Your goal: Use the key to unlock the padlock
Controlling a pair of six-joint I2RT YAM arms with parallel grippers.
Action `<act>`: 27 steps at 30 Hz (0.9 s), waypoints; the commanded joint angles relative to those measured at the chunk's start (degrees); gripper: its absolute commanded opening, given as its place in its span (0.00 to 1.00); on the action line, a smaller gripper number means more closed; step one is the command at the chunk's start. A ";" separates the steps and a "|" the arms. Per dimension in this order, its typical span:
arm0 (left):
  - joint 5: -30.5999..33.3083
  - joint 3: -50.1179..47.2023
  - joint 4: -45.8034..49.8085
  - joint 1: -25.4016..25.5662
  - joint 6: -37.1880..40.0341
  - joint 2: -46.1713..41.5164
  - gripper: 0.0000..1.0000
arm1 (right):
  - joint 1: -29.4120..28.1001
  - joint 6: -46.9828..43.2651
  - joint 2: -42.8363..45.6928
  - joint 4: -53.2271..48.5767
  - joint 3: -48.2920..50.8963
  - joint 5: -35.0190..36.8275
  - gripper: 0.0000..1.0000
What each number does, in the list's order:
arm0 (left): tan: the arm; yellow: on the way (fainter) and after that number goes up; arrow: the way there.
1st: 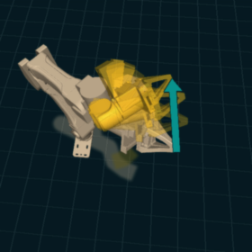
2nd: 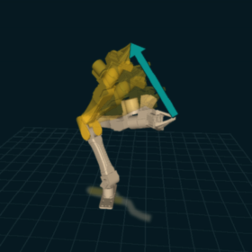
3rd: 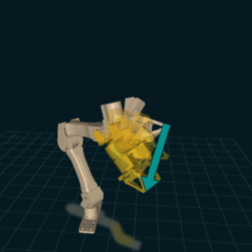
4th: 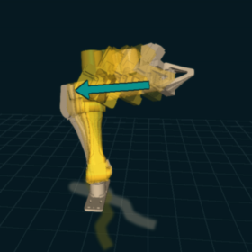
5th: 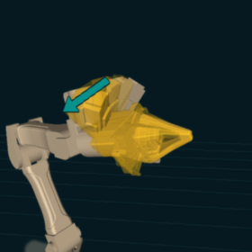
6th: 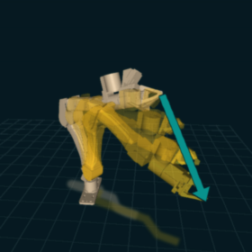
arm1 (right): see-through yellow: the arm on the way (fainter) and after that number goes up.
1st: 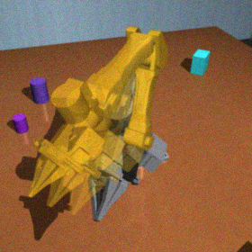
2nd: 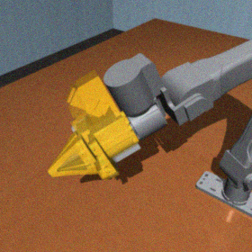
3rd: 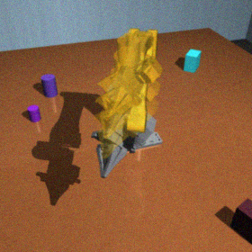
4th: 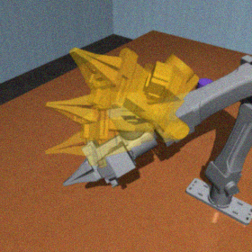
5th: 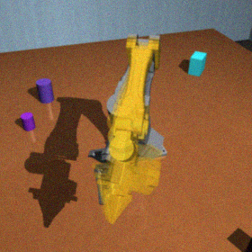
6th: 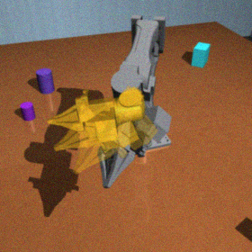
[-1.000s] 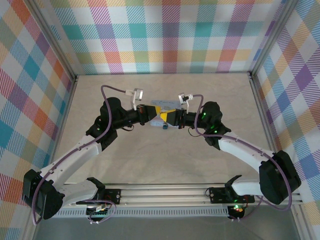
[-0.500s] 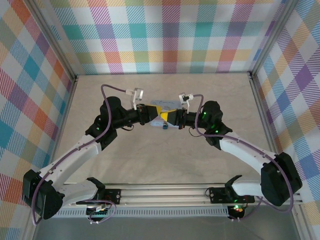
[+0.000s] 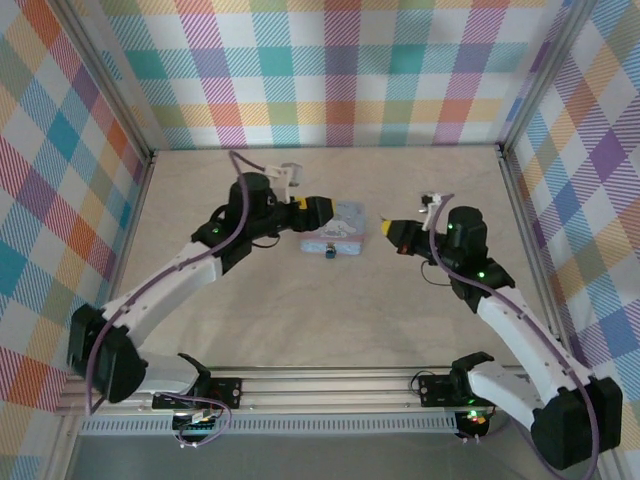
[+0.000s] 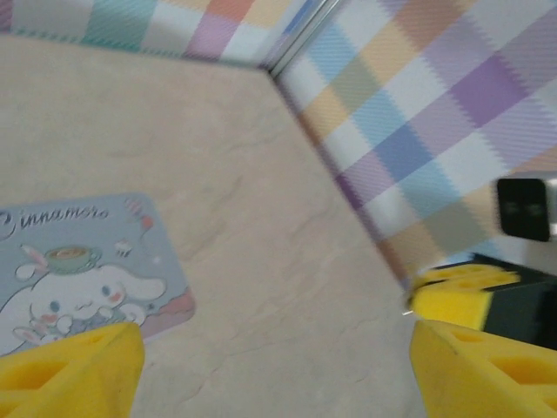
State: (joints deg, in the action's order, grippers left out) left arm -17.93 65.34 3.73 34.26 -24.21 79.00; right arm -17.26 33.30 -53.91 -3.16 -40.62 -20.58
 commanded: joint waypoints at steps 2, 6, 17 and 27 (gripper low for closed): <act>4.20 6.31 6.94 3.34 3.10 7.92 0.80 | 4.73 -3.54 4.17 -14.94 2.18 9.60 0.00; 5.39 13.19 10.62 5.55 3.94 16.03 0.80 | 6.01 -4.63 5.68 -18.87 3.09 14.61 0.00; 6.41 29.92 20.89 9.60 4.96 35.48 0.78 | 6.27 -7.29 5.89 -20.98 3.48 19.93 0.00; 7.89 31.10 22.08 9.78 5.55 39.18 0.78 | 6.45 -6.87 3.95 -18.62 4.15 17.44 0.00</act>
State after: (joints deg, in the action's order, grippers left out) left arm -11.22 95.09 23.79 43.48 -19.84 117.91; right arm -11.20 27.51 -49.41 -23.09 -36.84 -2.17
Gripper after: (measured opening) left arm 0.777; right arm 0.052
